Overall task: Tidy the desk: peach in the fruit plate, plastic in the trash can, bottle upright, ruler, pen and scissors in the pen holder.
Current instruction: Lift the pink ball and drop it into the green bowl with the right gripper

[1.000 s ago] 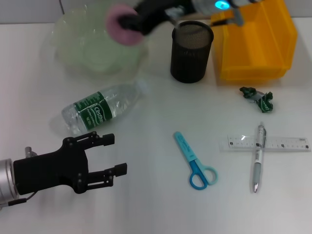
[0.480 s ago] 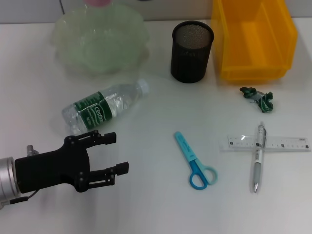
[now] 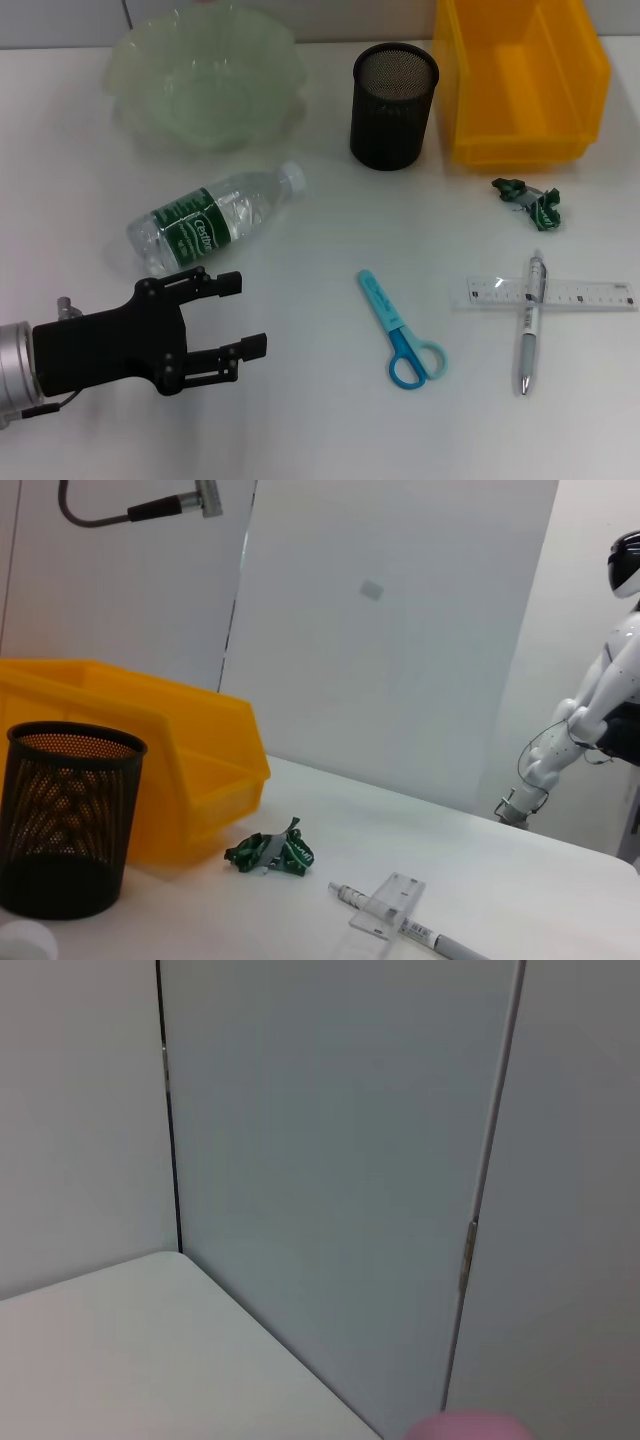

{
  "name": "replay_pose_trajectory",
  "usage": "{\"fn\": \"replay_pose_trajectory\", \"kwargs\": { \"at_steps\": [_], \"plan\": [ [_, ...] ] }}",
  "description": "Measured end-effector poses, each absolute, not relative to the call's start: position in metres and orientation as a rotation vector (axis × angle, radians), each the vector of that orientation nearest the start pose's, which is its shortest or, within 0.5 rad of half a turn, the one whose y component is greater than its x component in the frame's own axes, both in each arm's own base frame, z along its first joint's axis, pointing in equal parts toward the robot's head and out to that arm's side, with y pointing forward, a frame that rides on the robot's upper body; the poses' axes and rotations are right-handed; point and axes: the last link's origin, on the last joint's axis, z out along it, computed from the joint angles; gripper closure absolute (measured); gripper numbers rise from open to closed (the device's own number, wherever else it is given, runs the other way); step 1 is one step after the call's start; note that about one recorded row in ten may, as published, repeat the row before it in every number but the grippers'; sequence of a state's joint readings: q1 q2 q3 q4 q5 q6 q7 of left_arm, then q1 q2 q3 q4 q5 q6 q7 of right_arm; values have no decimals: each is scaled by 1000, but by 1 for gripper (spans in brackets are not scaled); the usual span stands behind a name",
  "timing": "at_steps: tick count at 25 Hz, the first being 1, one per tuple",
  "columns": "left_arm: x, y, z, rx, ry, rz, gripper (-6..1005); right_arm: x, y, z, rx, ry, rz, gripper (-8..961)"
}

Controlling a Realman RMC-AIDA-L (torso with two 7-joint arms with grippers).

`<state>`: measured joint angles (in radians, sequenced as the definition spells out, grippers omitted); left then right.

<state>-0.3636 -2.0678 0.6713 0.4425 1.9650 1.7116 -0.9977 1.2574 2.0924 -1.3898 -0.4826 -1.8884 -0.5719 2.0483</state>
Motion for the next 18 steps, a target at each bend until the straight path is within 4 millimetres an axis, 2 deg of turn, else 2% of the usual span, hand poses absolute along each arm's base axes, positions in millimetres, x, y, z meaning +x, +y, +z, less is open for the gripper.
{"fn": "replay_pose_trajectory", "kwargs": {
  "at_steps": [12,17,18],
  "plan": [
    [-301,246,-25,-2751,-501,-899,199,6,484,-81,-2518,432,361,404],
    [-301,246,-25,-2751,-501,-899,198,6,484,-81,-2516,431,362,265],
    [-301,246,-25,-2752,-501,-900,198,6,484,-81,-2514,432,362,265]
  ]
}}
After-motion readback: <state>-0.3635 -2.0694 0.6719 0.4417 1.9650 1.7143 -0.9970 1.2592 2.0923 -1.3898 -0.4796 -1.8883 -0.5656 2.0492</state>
